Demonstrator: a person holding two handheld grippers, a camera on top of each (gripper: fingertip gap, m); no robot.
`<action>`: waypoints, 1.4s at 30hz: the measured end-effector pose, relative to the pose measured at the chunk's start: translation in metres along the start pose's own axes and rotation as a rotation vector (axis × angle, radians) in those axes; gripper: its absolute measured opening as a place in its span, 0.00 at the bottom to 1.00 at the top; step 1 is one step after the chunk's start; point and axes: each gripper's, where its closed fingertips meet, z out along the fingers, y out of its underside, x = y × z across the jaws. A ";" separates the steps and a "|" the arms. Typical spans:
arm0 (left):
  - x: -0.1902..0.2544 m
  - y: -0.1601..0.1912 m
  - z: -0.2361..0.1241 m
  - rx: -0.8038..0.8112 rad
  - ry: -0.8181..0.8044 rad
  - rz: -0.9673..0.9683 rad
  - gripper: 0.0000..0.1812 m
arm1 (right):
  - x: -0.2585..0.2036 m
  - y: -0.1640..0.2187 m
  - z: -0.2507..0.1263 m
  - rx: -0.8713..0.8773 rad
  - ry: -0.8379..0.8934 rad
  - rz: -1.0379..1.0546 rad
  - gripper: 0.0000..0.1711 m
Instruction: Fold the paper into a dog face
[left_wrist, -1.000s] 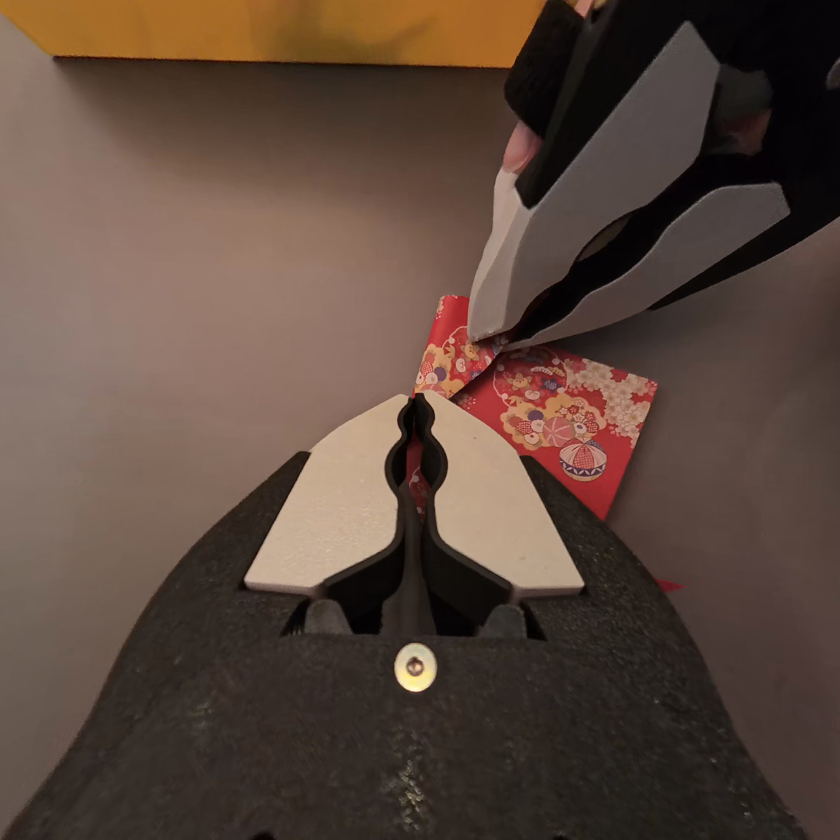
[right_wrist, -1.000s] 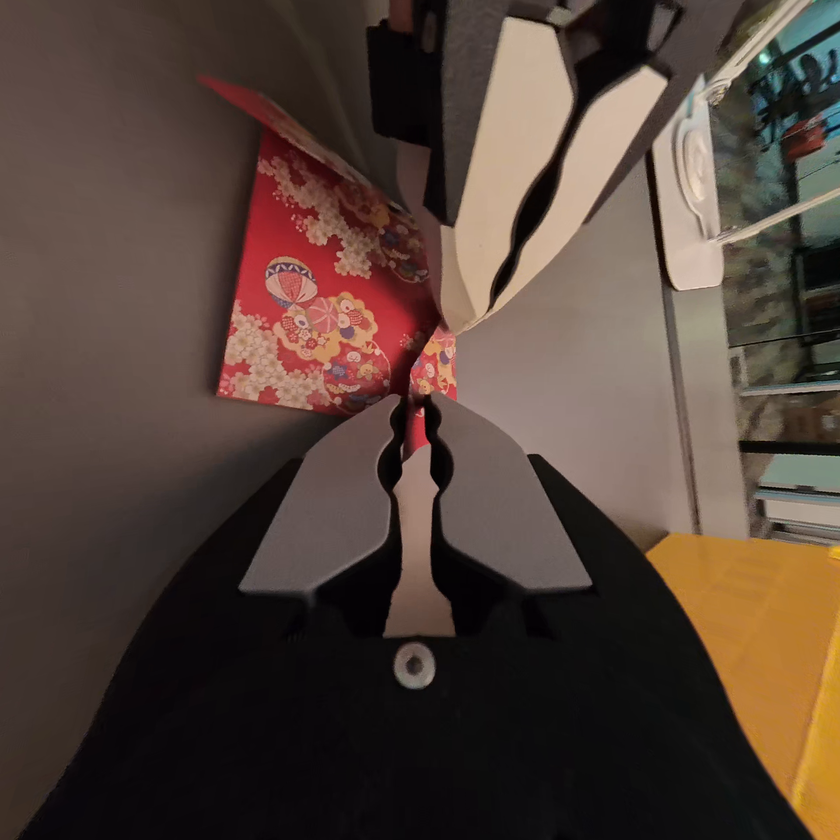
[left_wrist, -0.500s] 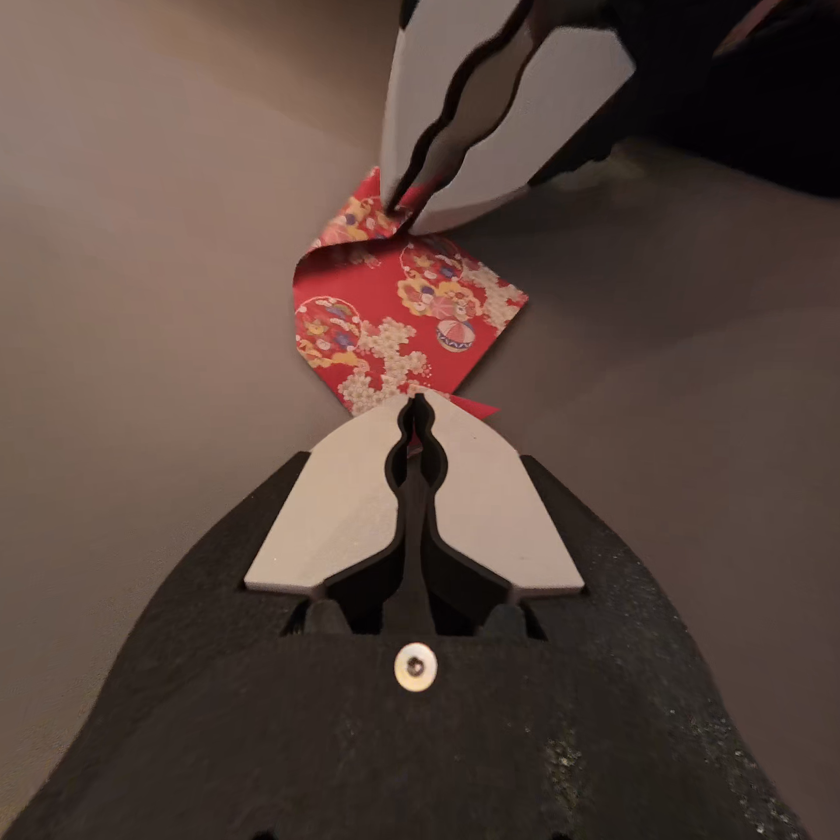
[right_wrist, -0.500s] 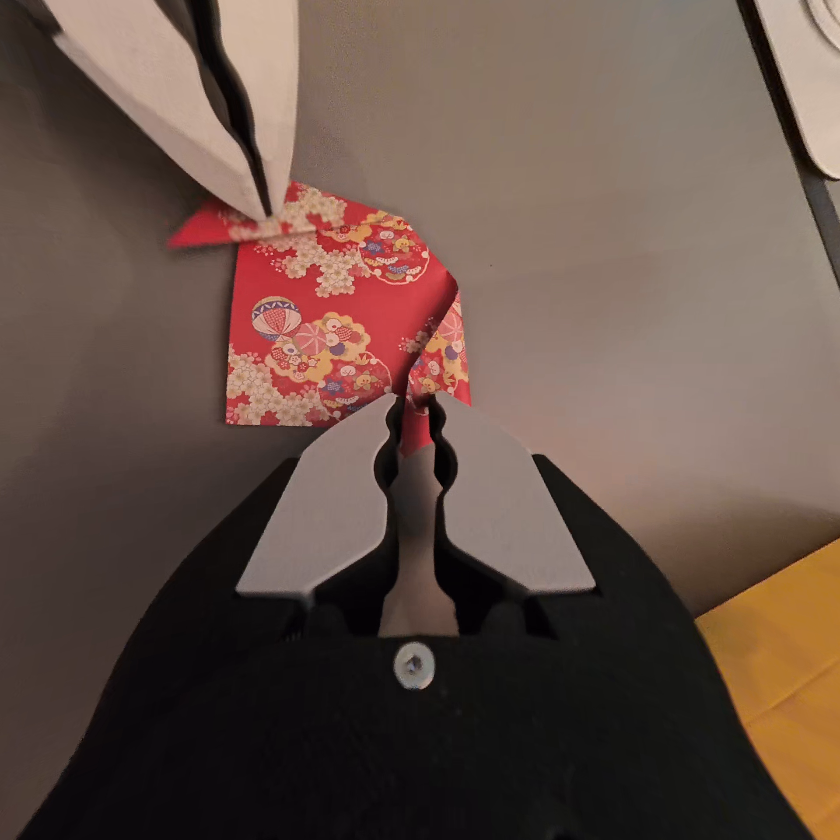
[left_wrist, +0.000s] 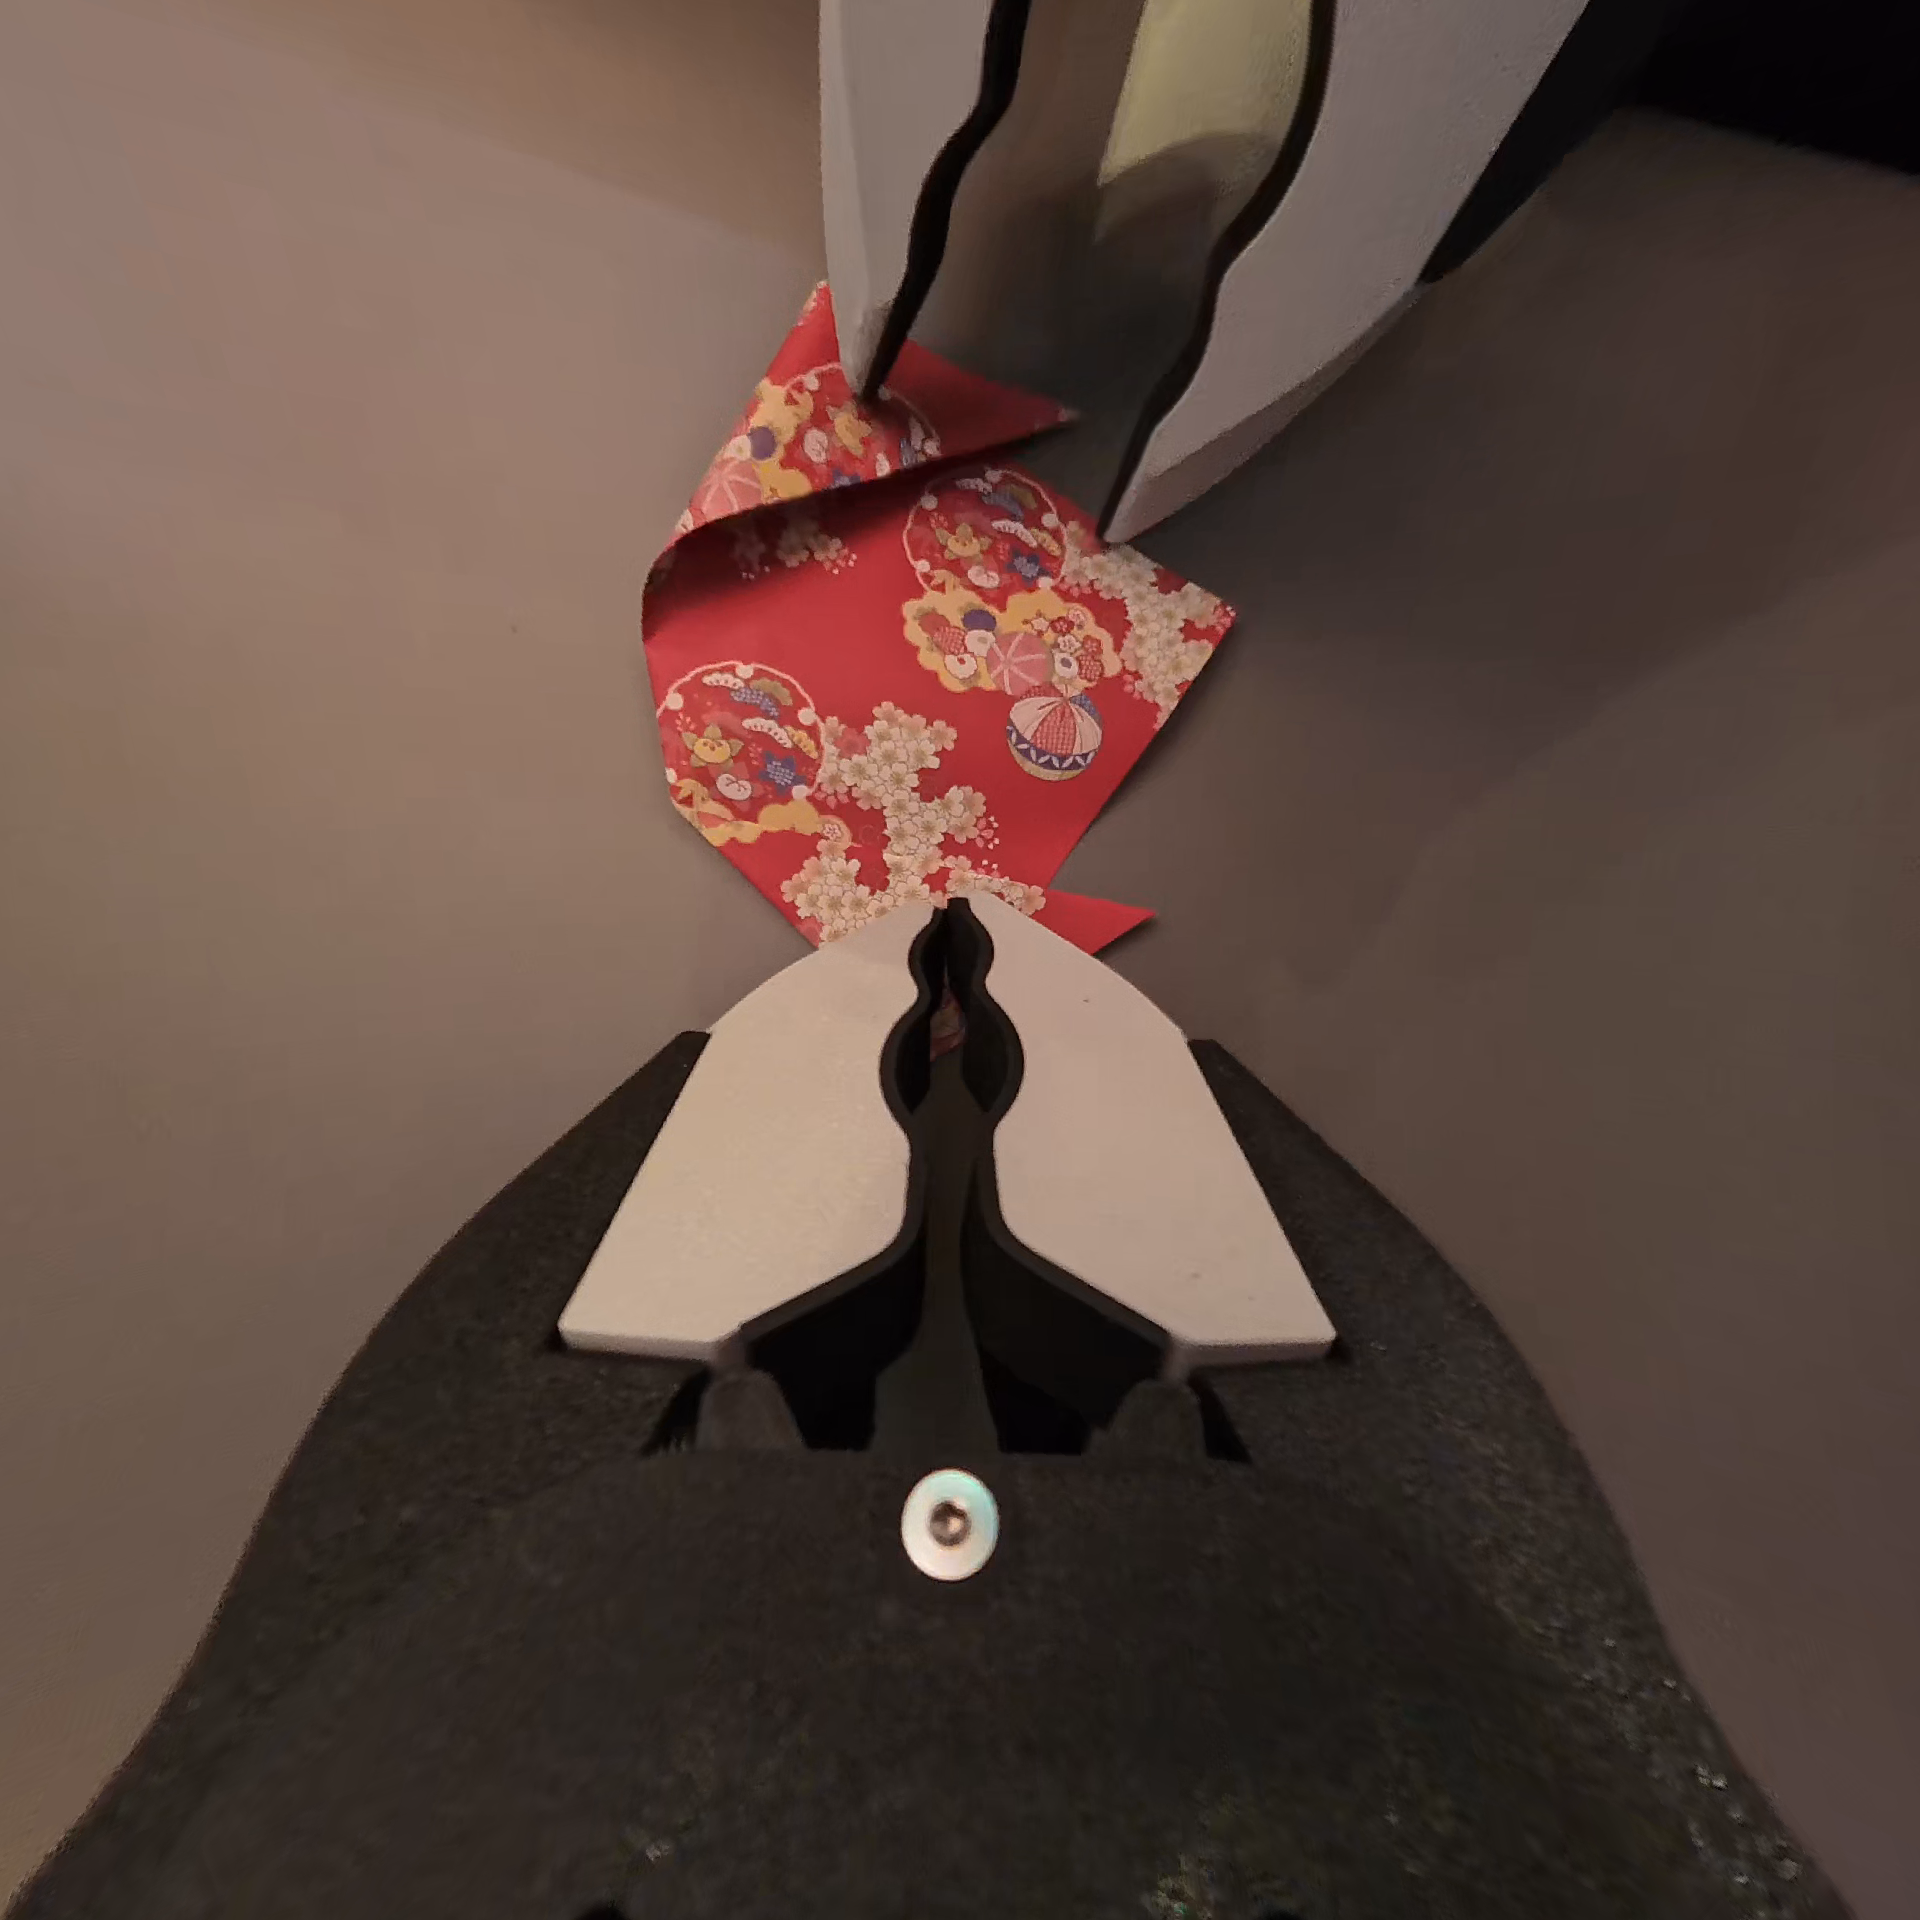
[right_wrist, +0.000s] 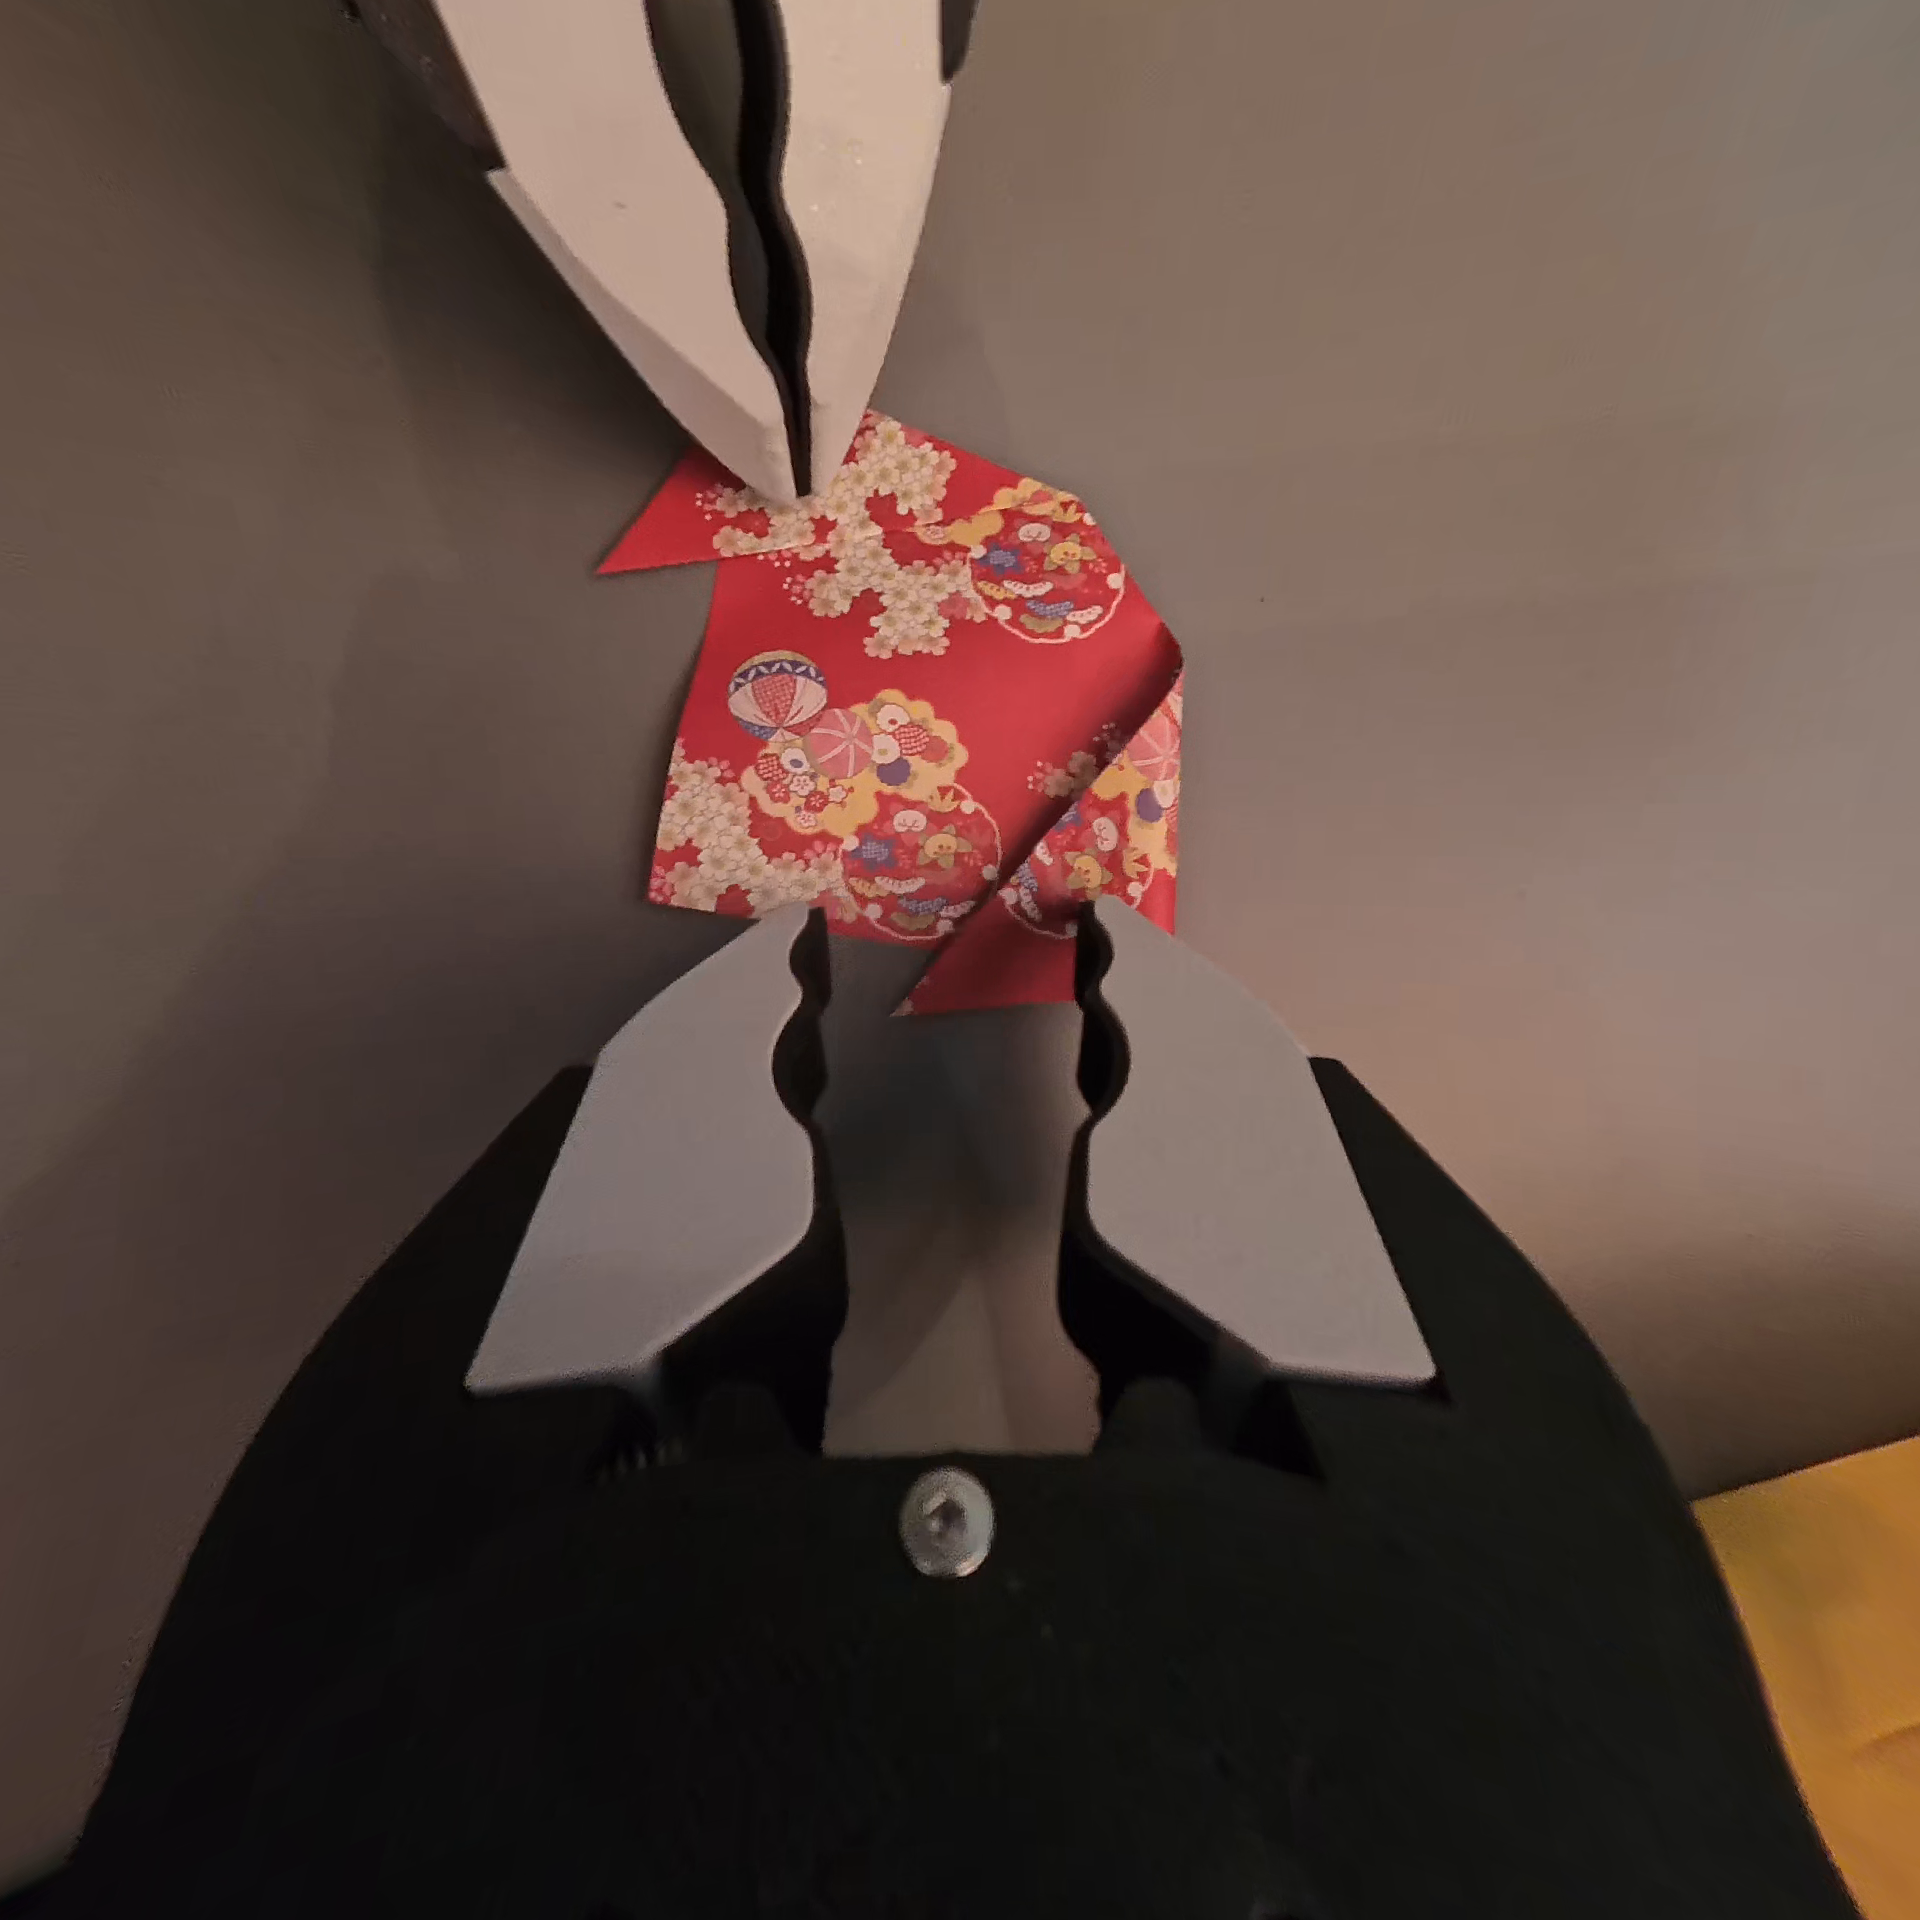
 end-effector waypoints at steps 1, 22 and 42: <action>-0.001 0.000 0.000 -0.012 0.000 0.013 0.00 | 0.000 0.000 0.000 0.006 0.005 -0.011 0.27; -0.020 0.012 -0.009 -0.147 -0.020 0.167 0.00 | -0.018 -0.001 -0.002 -0.001 -0.077 -0.143 0.26; -0.021 0.013 -0.009 -0.165 -0.009 0.241 0.00 | -0.010 -0.012 0.005 -0.043 -0.227 0.200 0.20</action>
